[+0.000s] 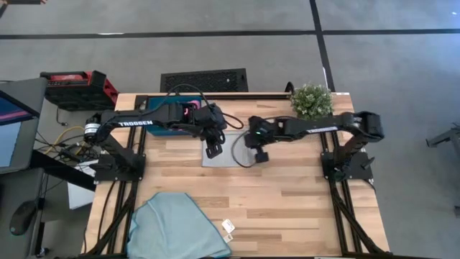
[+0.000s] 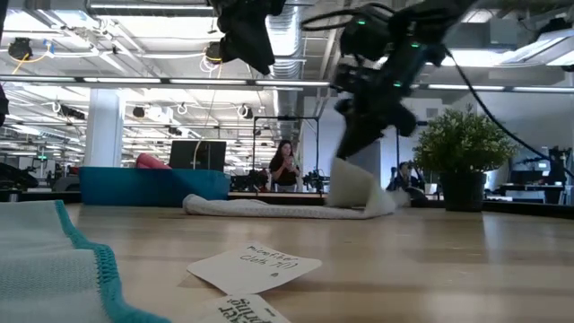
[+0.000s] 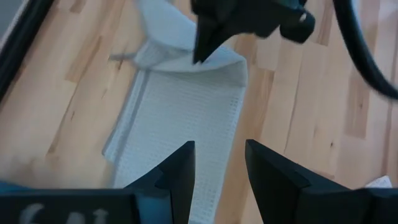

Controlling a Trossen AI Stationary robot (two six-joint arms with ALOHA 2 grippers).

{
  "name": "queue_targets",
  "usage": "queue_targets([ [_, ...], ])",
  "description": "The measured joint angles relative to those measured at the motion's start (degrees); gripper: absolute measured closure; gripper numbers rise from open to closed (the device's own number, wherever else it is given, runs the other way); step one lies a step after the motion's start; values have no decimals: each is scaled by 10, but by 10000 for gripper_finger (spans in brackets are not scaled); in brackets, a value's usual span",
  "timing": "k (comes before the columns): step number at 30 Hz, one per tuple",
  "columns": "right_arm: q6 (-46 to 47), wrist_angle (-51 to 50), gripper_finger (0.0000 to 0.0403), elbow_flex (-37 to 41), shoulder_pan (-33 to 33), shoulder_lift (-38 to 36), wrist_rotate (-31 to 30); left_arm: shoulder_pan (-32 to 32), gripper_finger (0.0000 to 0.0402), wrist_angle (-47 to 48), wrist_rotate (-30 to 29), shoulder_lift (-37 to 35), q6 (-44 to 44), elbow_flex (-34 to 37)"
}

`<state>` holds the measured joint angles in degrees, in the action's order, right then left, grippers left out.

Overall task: Fold microfiber towels
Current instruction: Fold the gray cloth

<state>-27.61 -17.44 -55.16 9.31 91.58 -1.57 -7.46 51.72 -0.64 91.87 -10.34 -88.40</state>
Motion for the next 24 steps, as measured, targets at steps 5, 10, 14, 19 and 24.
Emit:
queue_targets([
  [5,-43,3,401,-87,1,72,34,5,269,7,-1,-6,-21,0],
  [10,-88,-1,401,-150,-8,123,48,11,269,23,-15,-30,-35,0],
  [14,-90,1,401,-199,-11,164,49,15,269,33,-47,-56,-42,0],
  [19,-101,7,401,-256,-21,205,71,17,269,52,-72,-87,-60,0],
  [24,-105,8,401,-303,-34,247,77,16,269,64,-92,-112,-70,0],
])
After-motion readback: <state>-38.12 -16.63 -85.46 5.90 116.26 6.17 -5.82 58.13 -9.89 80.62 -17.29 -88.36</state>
